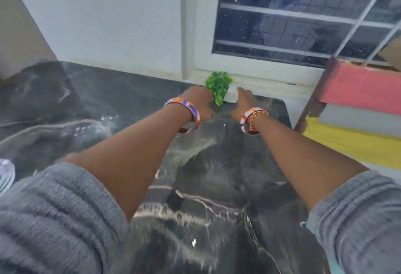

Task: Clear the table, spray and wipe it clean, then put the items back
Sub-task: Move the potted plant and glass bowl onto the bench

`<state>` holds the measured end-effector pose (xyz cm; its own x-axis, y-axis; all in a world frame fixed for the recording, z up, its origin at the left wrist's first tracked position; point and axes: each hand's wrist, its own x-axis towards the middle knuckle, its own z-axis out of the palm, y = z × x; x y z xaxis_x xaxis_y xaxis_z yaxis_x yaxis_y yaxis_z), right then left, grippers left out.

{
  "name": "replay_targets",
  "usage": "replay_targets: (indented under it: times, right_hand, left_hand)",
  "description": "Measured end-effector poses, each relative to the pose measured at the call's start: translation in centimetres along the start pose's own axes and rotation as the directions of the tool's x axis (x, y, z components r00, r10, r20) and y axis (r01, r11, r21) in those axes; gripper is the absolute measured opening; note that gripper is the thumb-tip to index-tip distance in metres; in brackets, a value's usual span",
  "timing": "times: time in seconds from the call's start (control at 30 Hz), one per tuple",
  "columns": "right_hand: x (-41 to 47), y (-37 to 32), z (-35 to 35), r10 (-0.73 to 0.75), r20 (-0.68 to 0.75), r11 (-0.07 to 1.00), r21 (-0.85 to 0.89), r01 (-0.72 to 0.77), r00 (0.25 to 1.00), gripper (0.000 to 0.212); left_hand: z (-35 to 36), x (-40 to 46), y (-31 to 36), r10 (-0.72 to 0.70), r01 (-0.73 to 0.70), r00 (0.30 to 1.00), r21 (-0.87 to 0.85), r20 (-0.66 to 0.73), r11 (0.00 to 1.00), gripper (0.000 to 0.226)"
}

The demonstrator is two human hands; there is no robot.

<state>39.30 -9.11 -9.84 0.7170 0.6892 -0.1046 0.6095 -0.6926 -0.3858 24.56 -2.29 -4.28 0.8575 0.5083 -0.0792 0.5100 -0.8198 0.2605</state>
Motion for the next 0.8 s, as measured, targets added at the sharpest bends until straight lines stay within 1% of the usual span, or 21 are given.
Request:
replay_targets:
  times: [0.07,0.13,0.27,0.3,0.33,0.4,0.43,0.47,0.53,0.6,0.67,0.7,0.73,0.8]
  right_hand:
    - [2.9,0.2,0.2,0.081,0.012,0.996,-0.033,-0.080,0.997,0.091]
    - [5.5,0.4,0.3,0.128,0.040,0.992,-0.013,-0.127,0.991,0.101]
    - [8.5,0.9,0.8,0.162,0.073,0.981,0.099,-0.168,0.984,0.107]
    - [8.8,0.7,1.0,0.162,0.054,0.979,0.112,-0.167,0.985,0.104]
    - [9.1,0.5,1.2,0.159,0.031,0.983,0.090,-0.161,0.987,0.097]
    - [8.9,-0.2,1.5,0.142,-0.011,0.989,-0.031,-0.142,0.990,0.078]
    - [8.6,-0.8,1.7,0.146,-0.019,0.987,-0.066,-0.146,0.989,0.072]
    - [8.3,-1.4,2.0,0.166,-0.017,0.984,-0.063,-0.167,0.986,0.069]
    - [7.2,-2.8,2.9,0.191,-0.010,0.982,0.010,-0.191,0.982,0.069]
    - [5.6,-4.9,3.7,0.194,-0.005,0.961,0.203,-0.189,0.981,0.064]
    - [3.5,-7.9,4.9,0.178,-0.008,0.901,0.402,-0.160,0.984,0.054]
    - [2.5,-9.2,5.3,0.172,-0.013,0.872,0.467,-0.147,0.985,0.050]
    - [1.4,-10.8,6.0,0.168,-0.015,0.847,0.513,-0.136,0.986,0.048]
    - [-1.7,-14.5,7.5,0.128,-0.036,0.835,0.544,-0.088,0.991,0.050]
  left_hand:
    - [0.3,2.4,-1.2,0.011,-0.010,1.000,-0.033,0.015,0.999,0.044]
    - [0.6,4.4,-2.4,0.018,-0.017,0.999,-0.063,0.026,0.998,0.046]
    - [1.2,6.6,-4.6,0.032,-0.029,0.999,-0.105,0.033,0.994,0.047]
    - [1.1,6.9,-5.0,0.034,-0.030,0.999,-0.112,0.032,0.993,0.047]
    - [1.1,7.1,-5.5,0.034,-0.031,0.999,-0.120,0.028,0.992,0.046]
    - [0.9,7.2,-6.2,0.042,-0.039,0.999,-0.131,0.016,0.991,0.042]
    - [0.8,7.1,-6.6,0.044,-0.042,0.999,-0.134,0.011,0.990,0.041]
    - [0.6,6.9,-7.0,0.049,-0.047,0.999,-0.134,0.008,0.990,0.041]
    - [0.0,6.0,-8.1,0.061,-0.060,0.998,-0.152,0.002,0.987,0.041]
    - [-1.0,4.6,-9.3,0.068,-0.069,0.998,-0.175,-0.012,0.982,0.039]
    - [-2.1,2.5,-11.5,0.062,-0.065,0.998,-0.190,-0.023,0.980,0.041]
    - [-2.6,1.7,-12.4,0.056,-0.060,0.998,-0.186,-0.029,0.981,0.042]
    - [-3.2,0.5,-13.7,0.050,-0.055,0.998,-0.180,-0.031,0.982,0.042]
    - [-4.4,-2.7,-17.1,0.045,-0.048,0.999,-0.168,-0.022,0.985,0.041]
